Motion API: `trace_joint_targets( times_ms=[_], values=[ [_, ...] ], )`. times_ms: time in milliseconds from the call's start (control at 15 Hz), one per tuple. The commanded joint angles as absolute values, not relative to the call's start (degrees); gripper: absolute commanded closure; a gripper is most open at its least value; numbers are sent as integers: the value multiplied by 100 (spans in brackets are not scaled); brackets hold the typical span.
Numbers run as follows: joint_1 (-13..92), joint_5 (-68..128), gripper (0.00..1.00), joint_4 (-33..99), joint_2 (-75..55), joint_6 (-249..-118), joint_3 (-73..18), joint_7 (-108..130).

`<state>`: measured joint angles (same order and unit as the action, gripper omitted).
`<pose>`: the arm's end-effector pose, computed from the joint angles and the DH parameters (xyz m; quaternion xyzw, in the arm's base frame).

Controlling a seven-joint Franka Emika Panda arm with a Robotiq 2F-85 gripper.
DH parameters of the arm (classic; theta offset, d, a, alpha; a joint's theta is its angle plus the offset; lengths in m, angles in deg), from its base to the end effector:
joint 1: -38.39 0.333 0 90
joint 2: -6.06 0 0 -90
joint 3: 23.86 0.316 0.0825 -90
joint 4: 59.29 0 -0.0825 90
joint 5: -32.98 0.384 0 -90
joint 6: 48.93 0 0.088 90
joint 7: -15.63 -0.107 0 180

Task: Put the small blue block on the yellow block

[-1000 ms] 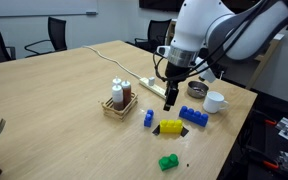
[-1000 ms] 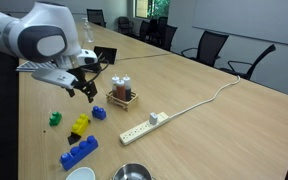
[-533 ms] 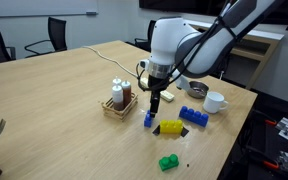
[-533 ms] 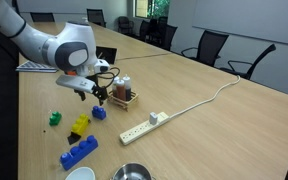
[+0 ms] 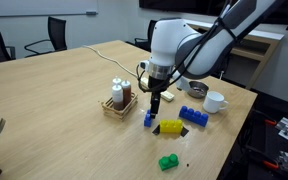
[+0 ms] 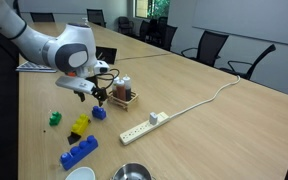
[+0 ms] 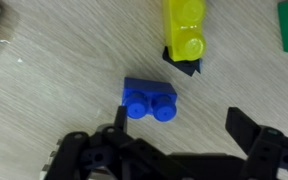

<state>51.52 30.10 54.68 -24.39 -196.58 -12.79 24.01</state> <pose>0.5637 0.2505 0.2031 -0.9570 -0.2861 -0.0287 0.0384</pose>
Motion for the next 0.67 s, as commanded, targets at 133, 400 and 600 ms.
trace_joint_targets(
  times_ms=[133,400,600],
  values=[
    [5213,2797,0,5280,-2627,-19777,-1346,2375],
    [5326,2422,0,5071,-2828,-19776,-1545,2248],
    [5309,2362,0,4915,-2997,-19772,-1546,2268]
  ],
)
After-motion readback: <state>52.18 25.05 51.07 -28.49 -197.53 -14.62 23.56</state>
